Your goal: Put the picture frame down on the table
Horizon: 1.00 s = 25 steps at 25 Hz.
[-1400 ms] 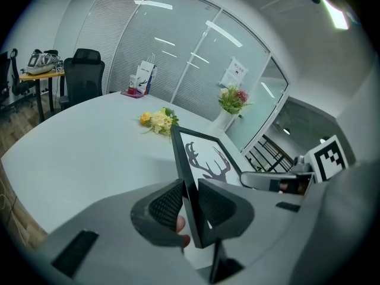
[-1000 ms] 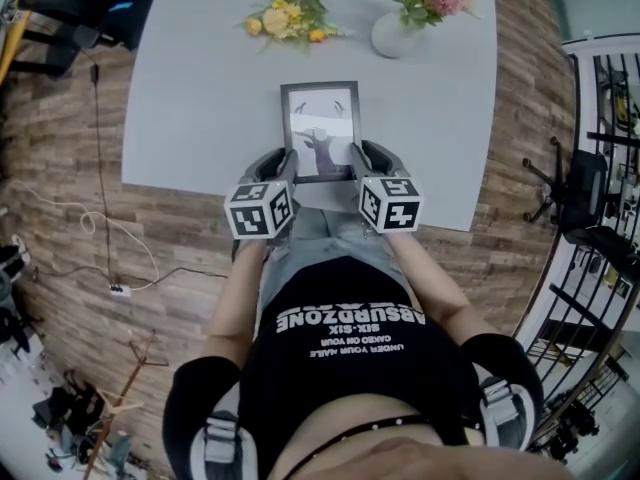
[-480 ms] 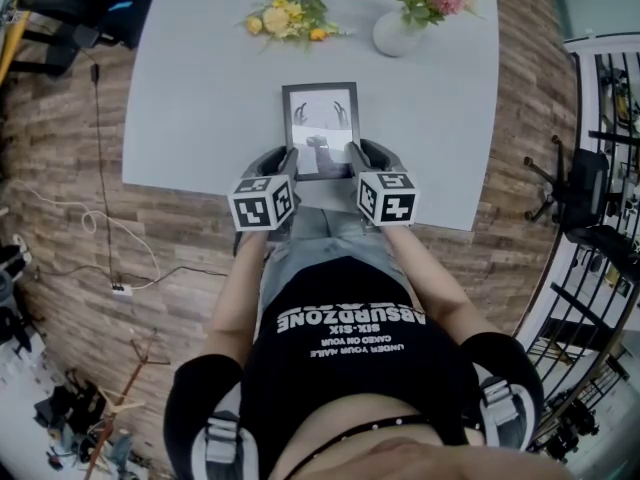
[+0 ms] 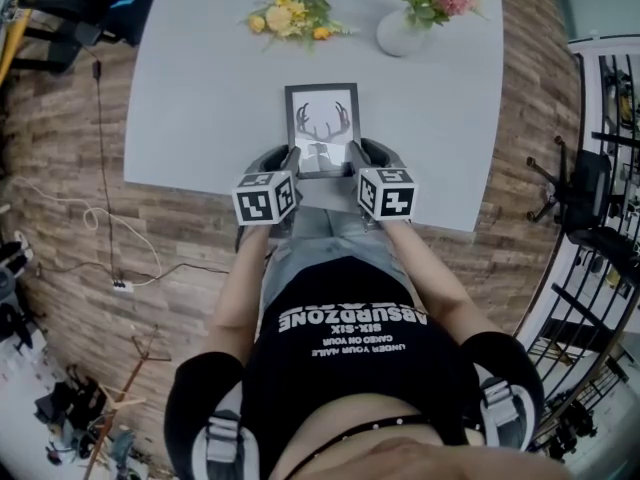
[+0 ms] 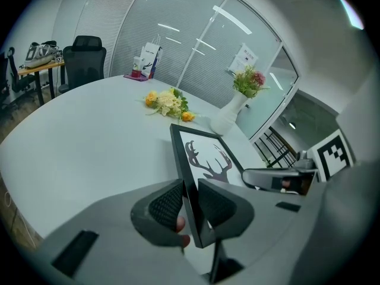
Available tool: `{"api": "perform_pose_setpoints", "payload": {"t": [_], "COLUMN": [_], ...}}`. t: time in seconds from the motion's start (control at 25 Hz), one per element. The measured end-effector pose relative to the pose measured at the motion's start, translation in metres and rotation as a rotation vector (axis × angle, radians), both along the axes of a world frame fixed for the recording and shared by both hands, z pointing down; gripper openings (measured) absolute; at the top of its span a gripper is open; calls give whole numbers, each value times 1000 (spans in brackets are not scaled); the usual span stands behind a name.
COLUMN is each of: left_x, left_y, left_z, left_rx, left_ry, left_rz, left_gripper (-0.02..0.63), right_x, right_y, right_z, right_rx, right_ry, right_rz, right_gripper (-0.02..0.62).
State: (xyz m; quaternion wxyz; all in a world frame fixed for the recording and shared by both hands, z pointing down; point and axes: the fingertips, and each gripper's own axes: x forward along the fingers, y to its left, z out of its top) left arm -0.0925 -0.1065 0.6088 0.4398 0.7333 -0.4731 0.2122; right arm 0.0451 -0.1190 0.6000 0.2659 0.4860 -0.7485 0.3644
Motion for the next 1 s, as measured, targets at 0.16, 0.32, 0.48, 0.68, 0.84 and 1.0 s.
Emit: {"api": "perform_pose_setpoints", "payload": {"t": [0.16,0.32,0.48,0.68,0.84,1.0], "left_x": [0,-1,0,-2,-2,-1], "left_y": [-1,-1,0,0,-1,-1], "left_z": [5,11,18,27,34,38], "left_rx": [-11,-24,-36,-58,-70,-77], "left_ry": [-5,-11,-29,-38,-44,-56], "left_rz": [3,8,21,27,33,49], "left_gripper": [91,91,91,91,91,92], "right_x": [0,-1,-1,-3,-3,-2], "right_y": [0,0,0,-1,-2,-2], "right_z": [6,12,17,25,31,37], "right_rx": [-15,-28,-35,-53,-63,-76], "right_ry": [2,5,8,9,18,25], "right_rz": [-2,0,-6,-14,-14,-13], "right_gripper": [92,92,92,92,92,92]}}
